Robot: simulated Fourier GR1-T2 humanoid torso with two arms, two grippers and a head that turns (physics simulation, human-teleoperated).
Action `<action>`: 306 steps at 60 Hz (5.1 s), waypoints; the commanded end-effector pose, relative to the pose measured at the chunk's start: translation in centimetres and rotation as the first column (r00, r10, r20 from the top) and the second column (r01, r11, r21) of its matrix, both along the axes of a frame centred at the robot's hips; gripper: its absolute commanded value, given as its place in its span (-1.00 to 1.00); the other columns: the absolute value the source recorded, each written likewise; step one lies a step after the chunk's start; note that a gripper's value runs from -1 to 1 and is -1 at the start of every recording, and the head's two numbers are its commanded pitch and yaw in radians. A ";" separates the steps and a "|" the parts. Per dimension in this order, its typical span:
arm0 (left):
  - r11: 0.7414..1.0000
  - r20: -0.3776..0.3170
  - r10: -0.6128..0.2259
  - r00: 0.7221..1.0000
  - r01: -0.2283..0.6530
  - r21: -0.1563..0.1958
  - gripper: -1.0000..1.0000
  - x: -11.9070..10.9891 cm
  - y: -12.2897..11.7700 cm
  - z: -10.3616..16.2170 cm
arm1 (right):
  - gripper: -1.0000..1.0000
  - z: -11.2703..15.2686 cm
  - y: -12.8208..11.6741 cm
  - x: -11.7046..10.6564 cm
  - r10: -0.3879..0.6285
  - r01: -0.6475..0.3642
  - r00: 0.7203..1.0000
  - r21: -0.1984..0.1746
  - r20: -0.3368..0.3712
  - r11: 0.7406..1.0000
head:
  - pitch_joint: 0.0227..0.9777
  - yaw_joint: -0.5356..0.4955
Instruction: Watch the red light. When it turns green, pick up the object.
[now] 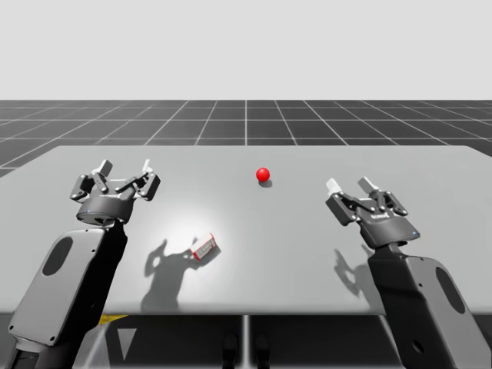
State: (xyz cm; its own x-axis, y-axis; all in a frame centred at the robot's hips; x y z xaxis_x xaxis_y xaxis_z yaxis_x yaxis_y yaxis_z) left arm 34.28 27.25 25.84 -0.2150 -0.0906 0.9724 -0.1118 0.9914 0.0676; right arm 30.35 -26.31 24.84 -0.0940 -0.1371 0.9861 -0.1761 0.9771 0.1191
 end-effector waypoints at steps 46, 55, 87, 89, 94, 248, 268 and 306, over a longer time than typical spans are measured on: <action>0.999 -0.020 -0.015 1.000 0.015 0.032 -1.00 0.7 0.5 -0.6 | -1.00 -0.4 0.0 0.1 -0.020 0.019 0.999 -0.019 -0.025 1.000 | 0.02 -0.08; 0.999 -0.019 -0.023 1.000 0.024 0.038 -1.00 0.8 0.2 -0.8 | -1.00 -0.4 0.0 0.1 -0.016 0.015 1.000 -0.022 -0.025 1.000 | 0.15 -0.15; 0.999 -0.017 -0.029 0.999 0.030 0.043 -1.00 0.4 -0.3 -0.7 | -1.00 -0.3 0.1 0.0 -0.015 0.014 1.000 -0.029 -0.023 0.999 | 0.17 -0.16; 0.999 -0.017 -0.029 0.999 0.030 0.043 -1.00 0.4 -0.4 -0.7 | -1.00 -0.3 0.1 0.0 -0.015 0.014 1.000 -0.030 -0.023 0.999 | 0.17 -0.15; 0.999 -0.017 -0.029 0.999 0.030 0.043 -1.00 0.4 -0.4 -0.7 | -1.00 -0.3 0.1 0.0 -0.015 0.014 1.000 -0.030 -0.022 0.999 | 0.17 -0.15; 0.998 -0.017 -0.036 0.999 0.036 0.051 -1.00 0.3 -0.6 -0.8 | -1.00 -0.2 0.2 -0.2 -0.018 0.017 1.000 -0.040 -0.013 0.999 | 0.17 -0.16; 0.998 -0.021 -0.036 0.999 0.037 0.052 -1.00 0.4 -0.7 -0.9 | -1.00 -0.1 0.2 -0.2 -0.016 0.016 1.000 -0.039 -0.013 0.999 | 0.37 0.03; 0.990 -0.110 -0.140 0.984 0.141 -0.005 -1.00 0.3 -1.4 -0.9 | -1.00 -0.5 0.7 0.0 -0.010 0.008 1.000 -0.048 -0.028 0.999 | 0.78 0.47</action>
State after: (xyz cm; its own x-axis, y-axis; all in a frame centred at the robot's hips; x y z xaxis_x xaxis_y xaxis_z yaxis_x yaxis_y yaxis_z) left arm 34.62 26.31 25.08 -0.1563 -0.1066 0.9819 -0.0162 0.9943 0.1053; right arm 30.26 -25.66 24.45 -0.0710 -0.0901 0.9934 -0.1643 0.9834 0.0774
